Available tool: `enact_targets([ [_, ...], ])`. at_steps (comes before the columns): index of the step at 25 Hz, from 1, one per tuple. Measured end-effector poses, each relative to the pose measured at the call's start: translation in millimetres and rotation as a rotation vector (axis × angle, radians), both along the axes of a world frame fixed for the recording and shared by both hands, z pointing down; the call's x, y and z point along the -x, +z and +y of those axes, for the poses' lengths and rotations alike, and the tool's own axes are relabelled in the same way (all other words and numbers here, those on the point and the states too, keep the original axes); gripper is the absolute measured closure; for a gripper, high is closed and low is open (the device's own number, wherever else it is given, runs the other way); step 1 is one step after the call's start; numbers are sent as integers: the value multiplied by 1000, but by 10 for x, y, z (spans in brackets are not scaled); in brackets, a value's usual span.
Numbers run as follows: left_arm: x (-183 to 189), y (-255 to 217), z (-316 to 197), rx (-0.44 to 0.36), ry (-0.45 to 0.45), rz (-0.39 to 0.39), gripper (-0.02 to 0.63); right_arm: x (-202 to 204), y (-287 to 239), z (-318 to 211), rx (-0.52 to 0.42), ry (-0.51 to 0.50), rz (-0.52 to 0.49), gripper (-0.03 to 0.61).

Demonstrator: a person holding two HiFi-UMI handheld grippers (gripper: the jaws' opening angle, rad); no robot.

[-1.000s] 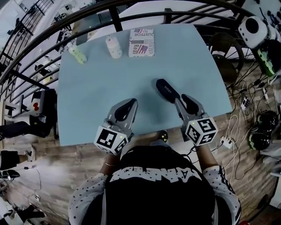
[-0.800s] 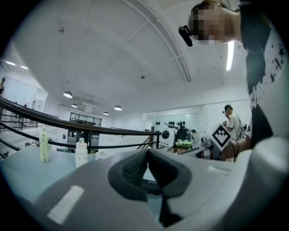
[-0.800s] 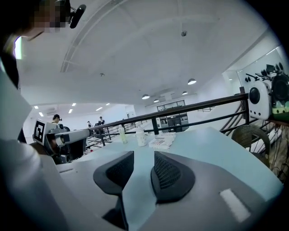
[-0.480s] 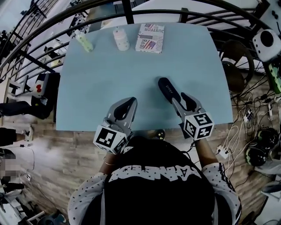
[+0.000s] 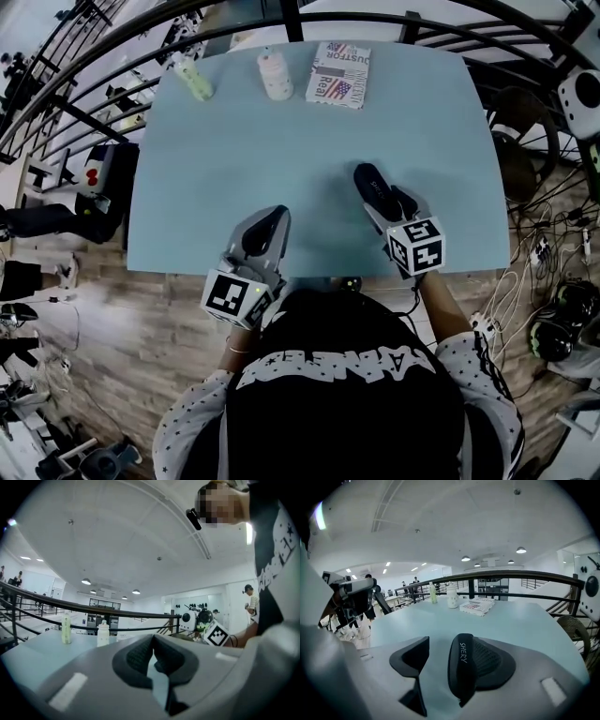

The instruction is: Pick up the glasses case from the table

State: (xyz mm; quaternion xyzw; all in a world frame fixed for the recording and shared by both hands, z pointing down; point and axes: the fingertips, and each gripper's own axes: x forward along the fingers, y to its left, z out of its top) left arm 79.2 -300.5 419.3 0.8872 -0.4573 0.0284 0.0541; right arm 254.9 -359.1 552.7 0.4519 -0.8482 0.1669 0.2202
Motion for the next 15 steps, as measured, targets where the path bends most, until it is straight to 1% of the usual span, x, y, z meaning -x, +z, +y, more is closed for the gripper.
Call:
enact_targets([
  [2,65,-34,-105,-2,-9,3,614,36,91,-86,17,-4,35,279],
  [6,159,-106,-289,-30,-17,13,614,75,315,-238,66,-26,112,258],
  [11,259,-37,-374,16,-38,25,614,36,571,-360,119,-36,182,235],
  [13,341,-25,-433,17,-59,25,614,26,650,-398,134,-40,205,229],
  [15,414,-45,-491,-1,-79,26,614,33,727,-424,154,-49,223,216],
])
